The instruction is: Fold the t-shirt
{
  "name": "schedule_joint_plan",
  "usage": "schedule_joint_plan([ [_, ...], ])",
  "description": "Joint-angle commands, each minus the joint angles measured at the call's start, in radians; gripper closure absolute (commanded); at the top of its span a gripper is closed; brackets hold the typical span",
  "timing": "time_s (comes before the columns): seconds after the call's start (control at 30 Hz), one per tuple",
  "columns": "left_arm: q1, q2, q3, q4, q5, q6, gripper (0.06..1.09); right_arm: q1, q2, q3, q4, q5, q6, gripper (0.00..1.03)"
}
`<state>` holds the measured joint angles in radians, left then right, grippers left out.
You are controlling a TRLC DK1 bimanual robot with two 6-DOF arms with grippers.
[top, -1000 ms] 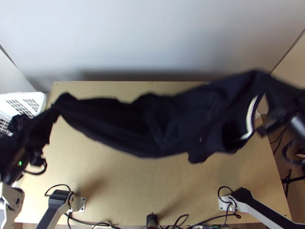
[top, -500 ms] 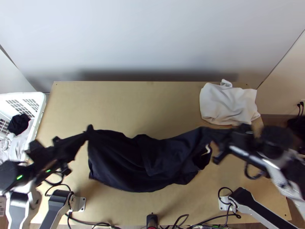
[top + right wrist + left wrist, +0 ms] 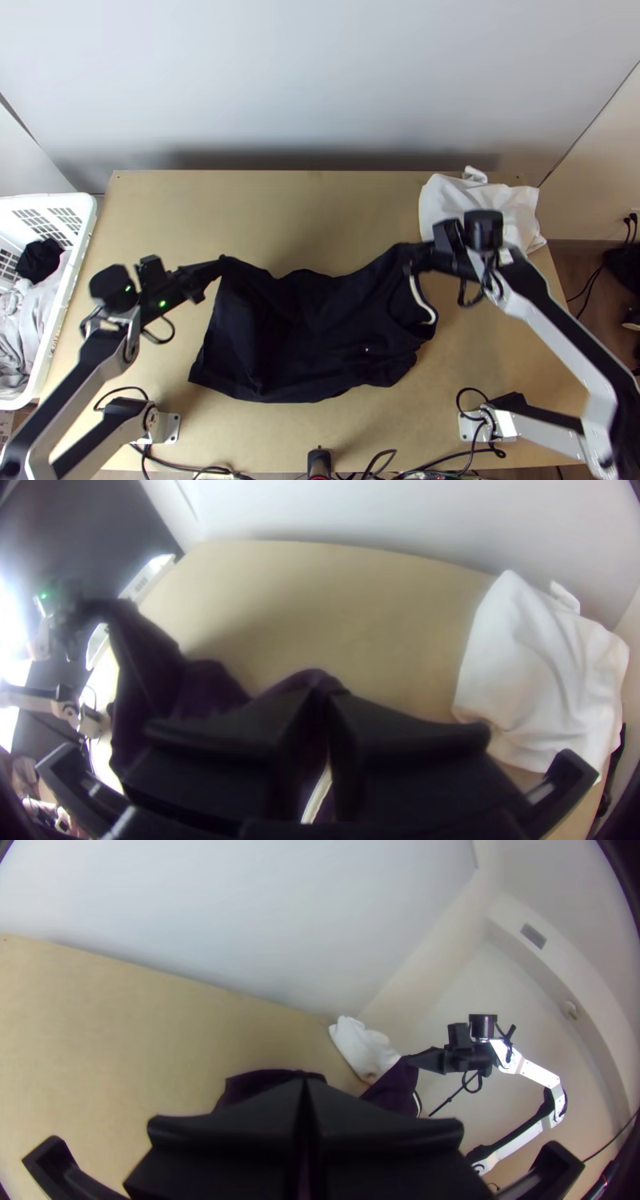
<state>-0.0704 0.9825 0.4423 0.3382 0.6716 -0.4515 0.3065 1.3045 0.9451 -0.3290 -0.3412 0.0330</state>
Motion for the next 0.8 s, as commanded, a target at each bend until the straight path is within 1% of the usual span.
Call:
schedule_joint_plan([
  [0.0, -0.002, 0.257, 0.024, 0.134, -0.035, 0.004, 1.05, -0.121, 0.26, 0.144, 0.064, 0.018, 0.034, 0.1],
  [0.03, -0.005, 0.26, 0.027, 0.134, -0.037, 0.004, 1.05, -0.136, 0.272, 0.176, 0.038, 0.025, 0.034, 0.05],
  [0.13, -0.006, 0.262, 0.027, 0.136, -0.037, 0.002, 1.05, -0.179, 0.251, 0.264, -0.044, 0.025, 0.034, 0.05],
  [0.27, -0.005, 0.26, 0.019, 0.136, -0.037, 0.0, 1.05, -0.184, 0.22, 0.411, -0.225, 0.024, 0.039, 0.05],
  [0.33, -0.006, 0.26, 0.016, 0.136, -0.037, -0.001, 1.05, -0.141, 0.237, 0.509, -0.381, 0.011, 0.022, 0.05],
  [0.37, -0.006, 0.26, 0.015, 0.136, -0.037, -0.003, 1.05, -0.113, 0.263, 0.577, -0.492, 0.007, 0.021, 0.06],
  [0.4, -0.008, 0.259, 0.013, 0.136, -0.037, -0.004, 1.05, -0.09, 0.299, 0.644, -0.608, -0.007, 0.028, 0.1],
  [0.43, -0.008, 0.257, 0.012, 0.136, -0.037, -0.004, 1.05, -0.075, 0.331, 0.707, -0.726, -0.039, 0.056, 0.12],
  [0.47, -0.008, 0.257, 0.01, 0.136, -0.037, -0.004, 1.05, -0.063, 0.346, 0.738, -0.802, -0.081, 0.09, 0.12],
  [0.5, -0.008, 0.257, 0.01, 0.136, -0.037, -0.006, 1.05, -0.046, 0.352, 0.738, -0.838, -0.114, 0.119, 0.12],
  [0.53, -0.008, 0.257, 0.01, 0.136, -0.037, -0.004, 1.05, -0.024, 0.354, 0.718, -0.855, -0.125, 0.133, 0.12],
  [0.6, -0.009, 0.257, 0.012, 0.137, -0.037, -0.006, 1.05, 0.023, 0.363, 0.663, -0.9, -0.137, 0.13, 0.11],
  [0.63, -0.012, 0.259, 0.012, 0.137, -0.038, -0.006, 1.05, 0.039, 0.368, 0.624, -0.91, -0.16, 0.134, 0.11],
  [0.73, -0.017, 0.26, 0.01, 0.142, -0.038, -0.006, 1.05, 0.065, 0.384, 0.503, -0.906, -0.292, 0.179, 0.06],
  [0.77, -0.017, 0.26, 0.01, 0.143, -0.04, -0.006, 1.05, 0.08, 0.388, 0.474, -0.894, -0.323, 0.176, 0.06],
])
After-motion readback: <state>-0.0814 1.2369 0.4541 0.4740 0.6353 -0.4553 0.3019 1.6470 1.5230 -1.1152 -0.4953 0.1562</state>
